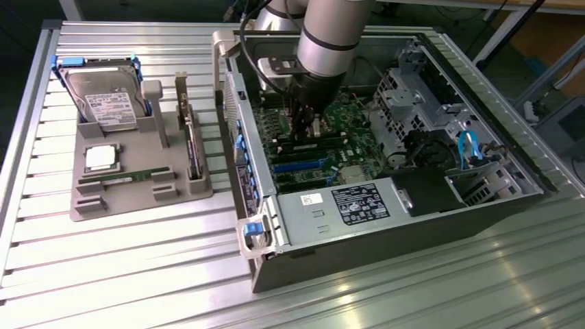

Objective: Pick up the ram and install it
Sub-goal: 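Press down the ram until it locks into place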

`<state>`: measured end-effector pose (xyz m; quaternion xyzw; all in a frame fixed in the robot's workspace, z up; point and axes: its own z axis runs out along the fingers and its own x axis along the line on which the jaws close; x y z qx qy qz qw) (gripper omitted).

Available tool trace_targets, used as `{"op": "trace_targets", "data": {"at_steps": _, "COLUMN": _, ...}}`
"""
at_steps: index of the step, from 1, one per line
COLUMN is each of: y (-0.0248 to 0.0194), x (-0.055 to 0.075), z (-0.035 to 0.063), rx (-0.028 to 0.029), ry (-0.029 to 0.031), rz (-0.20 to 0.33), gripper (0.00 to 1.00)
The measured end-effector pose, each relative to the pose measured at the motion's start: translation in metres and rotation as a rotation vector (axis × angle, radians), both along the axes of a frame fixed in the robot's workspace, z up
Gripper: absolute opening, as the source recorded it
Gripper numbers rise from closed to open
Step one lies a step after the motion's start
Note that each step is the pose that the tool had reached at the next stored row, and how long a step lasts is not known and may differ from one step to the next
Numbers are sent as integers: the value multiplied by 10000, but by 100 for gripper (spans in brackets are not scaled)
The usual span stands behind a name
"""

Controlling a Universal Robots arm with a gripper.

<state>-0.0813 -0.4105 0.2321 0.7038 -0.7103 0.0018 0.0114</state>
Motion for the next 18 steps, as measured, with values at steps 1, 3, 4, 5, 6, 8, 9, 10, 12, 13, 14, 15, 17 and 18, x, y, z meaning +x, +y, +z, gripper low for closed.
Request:
{"op": "trace_targets", "data": {"at_steps": 1, "y": -1, "x": 0, "z": 17, "rx": -11, "ry": 5, "rz": 0, "gripper": 10}}
{"op": "trace_targets", "data": {"at_steps": 3, "y": -1, "x": 0, "z": 106, "rx": -25, "ry": 8, "rz": -2, "gripper": 10}}
{"op": "trace_targets", "data": {"at_steps": 4, "y": -1, "x": 2, "z": 161, "rx": -31, "ry": 9, "rz": -2, "gripper": 10}}
{"op": "trace_targets", "data": {"at_steps": 5, "y": -1, "x": 4, "z": 211, "rx": -36, "ry": 9, "rz": -1, "gripper": 10}}
{"op": "trace_targets", "data": {"at_steps": 6, "y": -1, "x": 4, "z": 235, "rx": -39, "ry": 9, "rz": -1, "gripper": 10}}
{"op": "trace_targets", "data": {"at_steps": 8, "y": -1, "x": 6, "z": 281, "rx": -47, "ry": 10, "rz": -1, "gripper": 10}}
{"op": "trace_targets", "data": {"at_steps": 9, "y": -1, "x": 6, "z": 302, "rx": -48, "ry": 9, "rz": -1, "gripper": 10}}
{"op": "trace_targets", "data": {"at_steps": 10, "y": -1, "x": 7, "z": 330, "rx": -49, "ry": 9, "rz": -1, "gripper": 10}}
{"op": "trace_targets", "data": {"at_steps": 12, "y": -2, "x": 7, "z": 367, "rx": -51, "ry": 9, "rz": -1, "gripper": 10}}
{"op": "trace_targets", "data": {"at_steps": 13, "y": -1, "x": 7, "z": 387, "rx": -52, "ry": 9, "rz": -1, "gripper": 10}}
{"op": "trace_targets", "data": {"at_steps": 14, "y": -1, "x": 7, "z": 407, "rx": -53, "ry": 9, "rz": -1, "gripper": 10}}
{"op": "trace_targets", "data": {"at_steps": 15, "y": -2, "x": 7, "z": 430, "rx": -54, "ry": 9, "rz": -1, "gripper": 10}}
{"op": "trace_targets", "data": {"at_steps": 17, "y": -1, "x": 8, "z": 487, "rx": -57, "ry": 10, "rz": -1, "gripper": 10}}
{"op": "trace_targets", "data": {"at_steps": 18, "y": -2, "x": 9, "z": 535, "rx": -59, "ry": 9, "rz": -1, "gripper": 10}}
